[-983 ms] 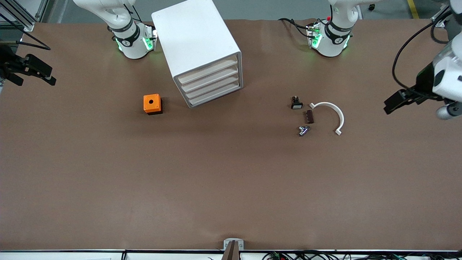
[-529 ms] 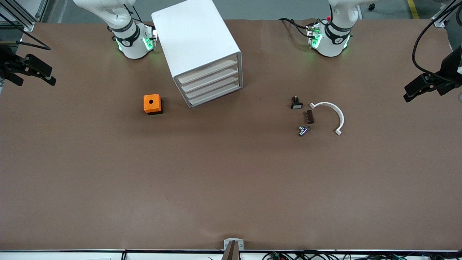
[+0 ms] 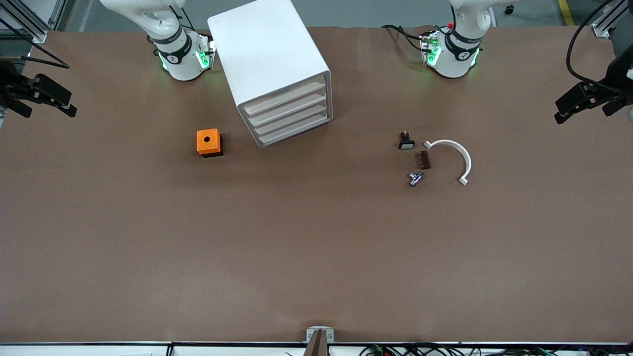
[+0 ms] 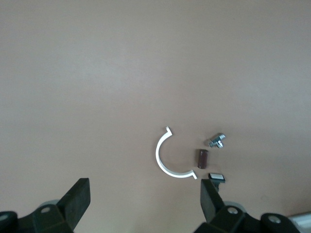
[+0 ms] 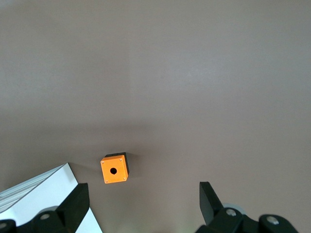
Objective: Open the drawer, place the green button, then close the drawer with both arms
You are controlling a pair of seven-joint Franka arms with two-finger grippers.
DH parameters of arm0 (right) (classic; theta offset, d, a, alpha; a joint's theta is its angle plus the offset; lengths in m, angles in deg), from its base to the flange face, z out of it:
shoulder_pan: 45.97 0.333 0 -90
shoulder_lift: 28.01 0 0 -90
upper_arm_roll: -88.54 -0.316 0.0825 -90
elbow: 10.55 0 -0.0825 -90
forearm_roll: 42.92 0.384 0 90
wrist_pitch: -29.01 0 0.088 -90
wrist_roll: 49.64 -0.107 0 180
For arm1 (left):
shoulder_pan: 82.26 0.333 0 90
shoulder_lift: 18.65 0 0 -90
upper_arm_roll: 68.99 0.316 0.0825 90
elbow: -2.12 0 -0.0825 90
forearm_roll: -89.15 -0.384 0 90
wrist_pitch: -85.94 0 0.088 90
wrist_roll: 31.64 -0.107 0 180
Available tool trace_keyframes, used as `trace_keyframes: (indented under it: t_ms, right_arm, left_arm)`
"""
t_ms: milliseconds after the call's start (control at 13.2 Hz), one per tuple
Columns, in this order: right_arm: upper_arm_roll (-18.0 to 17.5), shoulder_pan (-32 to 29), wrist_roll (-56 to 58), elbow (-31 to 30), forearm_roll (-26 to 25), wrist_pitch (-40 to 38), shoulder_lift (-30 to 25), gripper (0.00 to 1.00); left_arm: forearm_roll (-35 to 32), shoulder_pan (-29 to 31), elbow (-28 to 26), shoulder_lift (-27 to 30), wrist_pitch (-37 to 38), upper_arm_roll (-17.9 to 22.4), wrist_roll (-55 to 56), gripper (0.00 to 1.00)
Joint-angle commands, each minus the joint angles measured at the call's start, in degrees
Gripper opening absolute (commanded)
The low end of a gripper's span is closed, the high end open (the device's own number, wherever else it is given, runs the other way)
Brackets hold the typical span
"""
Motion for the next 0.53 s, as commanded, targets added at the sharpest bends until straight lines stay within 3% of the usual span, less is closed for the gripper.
trace_keyframes:
  t_ms: [0, 454]
  right_arm:
    - [-0.84, -1.13, 0.29, 1.07, -0.72, -0.59, 0.29, 1.00]
    - [-0.84, -1.13, 0.37, 1.07, -0.72, -0.59, 0.29, 1.00]
  left_arm:
    - [2.89, 0.69, -2.22, 2.53, 0.81, -0.06, -2.26, 1.00]
    - [2.98, 0.69, -3.63, 3.85, 4.06, -0.06, -6.65, 1.00]
